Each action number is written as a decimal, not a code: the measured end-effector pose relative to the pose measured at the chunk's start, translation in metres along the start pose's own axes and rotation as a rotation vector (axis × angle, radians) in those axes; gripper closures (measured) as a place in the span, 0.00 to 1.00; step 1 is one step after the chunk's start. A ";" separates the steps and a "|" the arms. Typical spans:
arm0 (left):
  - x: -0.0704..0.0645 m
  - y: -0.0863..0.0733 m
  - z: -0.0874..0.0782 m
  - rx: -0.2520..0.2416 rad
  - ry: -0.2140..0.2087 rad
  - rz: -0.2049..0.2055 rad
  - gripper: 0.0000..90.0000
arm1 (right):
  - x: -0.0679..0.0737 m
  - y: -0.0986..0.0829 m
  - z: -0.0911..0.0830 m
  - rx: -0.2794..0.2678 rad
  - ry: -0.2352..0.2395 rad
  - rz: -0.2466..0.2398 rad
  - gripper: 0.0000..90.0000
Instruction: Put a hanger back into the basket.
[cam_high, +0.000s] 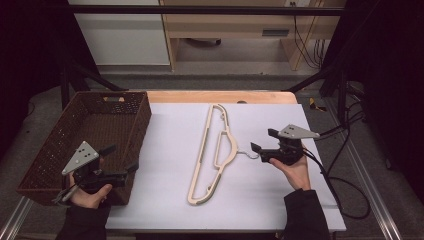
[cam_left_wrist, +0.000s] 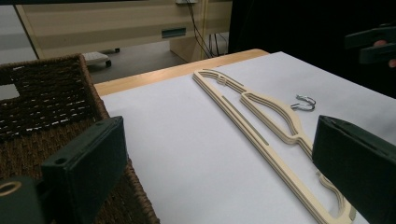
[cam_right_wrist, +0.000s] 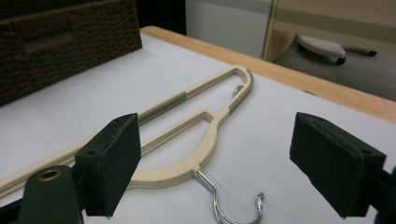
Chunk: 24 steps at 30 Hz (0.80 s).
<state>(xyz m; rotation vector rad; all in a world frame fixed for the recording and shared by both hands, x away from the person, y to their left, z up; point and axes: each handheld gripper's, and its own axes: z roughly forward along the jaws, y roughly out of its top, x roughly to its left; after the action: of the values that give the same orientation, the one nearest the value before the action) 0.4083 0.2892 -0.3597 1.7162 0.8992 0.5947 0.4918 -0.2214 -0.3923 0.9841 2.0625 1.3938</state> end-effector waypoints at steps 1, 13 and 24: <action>-0.001 0.000 0.001 0.001 -0.002 0.002 0.04 | 0.000 -0.001 0.009 0.018 0.003 0.005 0.20; -0.008 -0.002 0.008 0.017 -0.018 0.016 0.04 | -0.008 -0.027 0.065 0.191 0.042 0.000 0.44; -0.011 -0.002 0.011 0.018 -0.029 0.022 0.04 | -0.015 -0.049 0.090 0.288 0.060 0.029 0.61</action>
<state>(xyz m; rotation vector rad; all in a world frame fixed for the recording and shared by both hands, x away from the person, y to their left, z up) 0.4097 0.2742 -0.3642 1.7483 0.8687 0.5763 0.5508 -0.1908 -0.4719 1.1007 2.3490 1.1731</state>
